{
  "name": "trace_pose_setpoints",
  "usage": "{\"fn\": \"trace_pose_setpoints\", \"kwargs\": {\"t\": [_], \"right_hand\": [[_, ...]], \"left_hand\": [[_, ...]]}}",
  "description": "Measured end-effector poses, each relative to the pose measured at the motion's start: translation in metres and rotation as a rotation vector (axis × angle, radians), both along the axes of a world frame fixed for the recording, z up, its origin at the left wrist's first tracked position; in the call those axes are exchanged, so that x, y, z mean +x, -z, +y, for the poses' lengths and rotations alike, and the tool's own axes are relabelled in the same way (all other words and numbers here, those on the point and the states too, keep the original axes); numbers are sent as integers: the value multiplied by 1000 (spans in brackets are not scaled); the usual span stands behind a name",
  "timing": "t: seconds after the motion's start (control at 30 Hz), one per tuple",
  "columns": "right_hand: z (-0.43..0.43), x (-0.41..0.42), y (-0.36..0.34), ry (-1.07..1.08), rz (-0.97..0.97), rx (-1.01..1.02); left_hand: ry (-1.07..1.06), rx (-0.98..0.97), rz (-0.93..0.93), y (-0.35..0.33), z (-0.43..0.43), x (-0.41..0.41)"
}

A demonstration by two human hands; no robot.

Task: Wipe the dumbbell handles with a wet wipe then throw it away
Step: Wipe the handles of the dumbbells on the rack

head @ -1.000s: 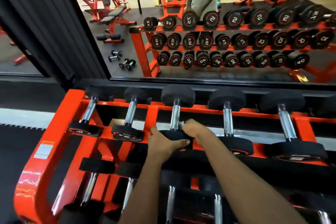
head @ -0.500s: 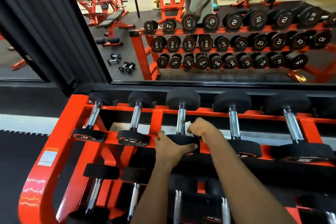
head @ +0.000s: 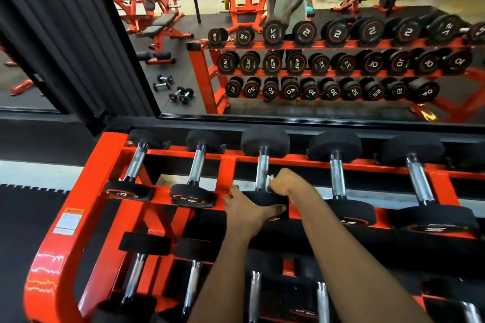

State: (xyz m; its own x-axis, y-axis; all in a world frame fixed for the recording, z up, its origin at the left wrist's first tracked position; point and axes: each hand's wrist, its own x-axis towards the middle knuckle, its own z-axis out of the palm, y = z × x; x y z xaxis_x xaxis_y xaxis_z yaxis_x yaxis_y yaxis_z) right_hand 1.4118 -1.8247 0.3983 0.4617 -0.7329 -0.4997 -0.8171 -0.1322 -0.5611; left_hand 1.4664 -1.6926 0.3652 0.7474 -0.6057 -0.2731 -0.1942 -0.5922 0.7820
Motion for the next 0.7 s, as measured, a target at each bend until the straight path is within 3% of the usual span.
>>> {"fn": "trace_pose_setpoints", "kwargs": {"t": [0.17, 0.3, 0.37, 0.5, 0.57, 0.7], "right_hand": [[-9, 0, -20, -203, 45, -96], [-11, 12, -32, -228, -380, -348], [-10, 16, -34, -407, -450, -511], [-17, 15, -22, -978, -44, -397], [-21, 19, -22, -1094, 120, -366], [-15, 40, -28, -1212, 263, -473]], "left_hand": [[-3, -9, 12, 0, 0, 0], [-7, -24, 1, 3, -1, -1], [-15, -47, -3, 3, -1, -2], [-24, -83, 25, 2, 0, -4], [-20, -74, 32, 3, 0, -2], [-26, -54, 33, 3, 0, 3]]}}
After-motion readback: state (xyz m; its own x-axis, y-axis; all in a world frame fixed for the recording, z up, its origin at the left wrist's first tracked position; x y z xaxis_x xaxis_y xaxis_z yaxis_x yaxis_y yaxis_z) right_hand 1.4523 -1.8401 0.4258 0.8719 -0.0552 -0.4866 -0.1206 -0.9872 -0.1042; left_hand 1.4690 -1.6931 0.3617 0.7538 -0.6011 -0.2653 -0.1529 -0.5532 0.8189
